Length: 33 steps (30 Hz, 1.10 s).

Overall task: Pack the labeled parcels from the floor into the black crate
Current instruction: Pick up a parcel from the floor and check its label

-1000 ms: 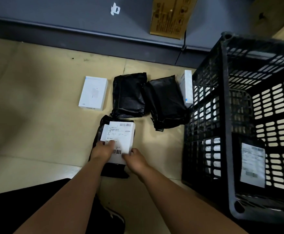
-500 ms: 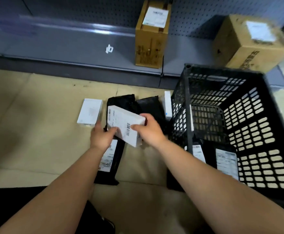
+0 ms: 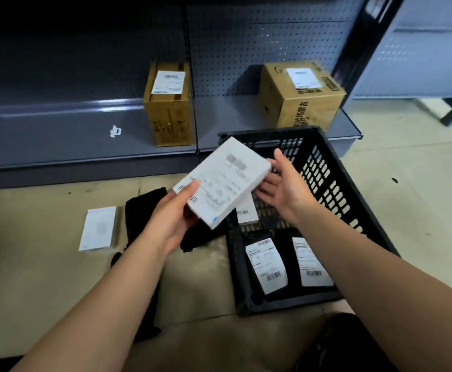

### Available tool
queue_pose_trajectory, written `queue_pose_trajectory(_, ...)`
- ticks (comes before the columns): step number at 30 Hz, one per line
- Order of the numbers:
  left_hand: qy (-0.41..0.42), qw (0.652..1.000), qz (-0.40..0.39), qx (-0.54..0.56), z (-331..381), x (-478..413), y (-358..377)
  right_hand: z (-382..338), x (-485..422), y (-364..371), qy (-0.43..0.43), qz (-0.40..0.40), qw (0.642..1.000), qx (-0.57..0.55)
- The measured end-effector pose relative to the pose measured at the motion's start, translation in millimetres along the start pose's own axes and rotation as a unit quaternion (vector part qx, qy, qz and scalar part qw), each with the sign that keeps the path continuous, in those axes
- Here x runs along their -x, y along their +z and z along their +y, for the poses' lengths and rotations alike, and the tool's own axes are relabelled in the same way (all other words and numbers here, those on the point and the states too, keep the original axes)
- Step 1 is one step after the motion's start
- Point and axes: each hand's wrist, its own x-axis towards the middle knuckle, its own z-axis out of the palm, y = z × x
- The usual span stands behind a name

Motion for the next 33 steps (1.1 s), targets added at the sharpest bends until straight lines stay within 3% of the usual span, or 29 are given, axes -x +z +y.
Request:
queue_pose_trajectory(5, -0.001, 1.000, 0.000, -0.005, -21.3, -14.4, 55.9, 25.0, -0.3, -16.3, 0.085, -0.097, 0.991, 0.035)
queue_pose_trajectory(7, 0.009, 0.998, 0.001, -0.057, -34.4, -21.7, 67.8, 37.1, -4.4, -15.6, 0.100, -0.097, 0.990, 0.033)
queue_pose_trajectory(10, 0.047, 0.987, 0.004, -0.155, -50.5, -35.5, 74.7, 50.2, -17.3, -22.2, 0.116, -0.080, 0.989, -0.053)
queue_pose_trajectory(13, 0.100, 0.968, 0.041, -0.226, -51.6, -47.2, 70.8, 57.5, -39.9, -43.2, 0.112, 0.019, 0.987, -0.118)
queue_pose_trajectory(16, 0.116, 0.975, 0.118, -0.149, -45.8, -62.0, 51.8, 68.2, -69.5, -75.7, 0.116, 0.150, 0.974, -0.121)
queue_pose_trajectory(20, 0.099, 0.973, 0.178, -0.107, -50.9, -87.1, 17.2, 85.4, -107.4, -114.6, 0.136, 0.251, 0.955, -0.078)
queue_pose_trajectory(33, 0.029, 0.960, 0.228, -0.158, -99.1, -120.6, -40.6, 145.9, -188.3, -163.5, 0.163, 0.296, 0.941, 0.009)
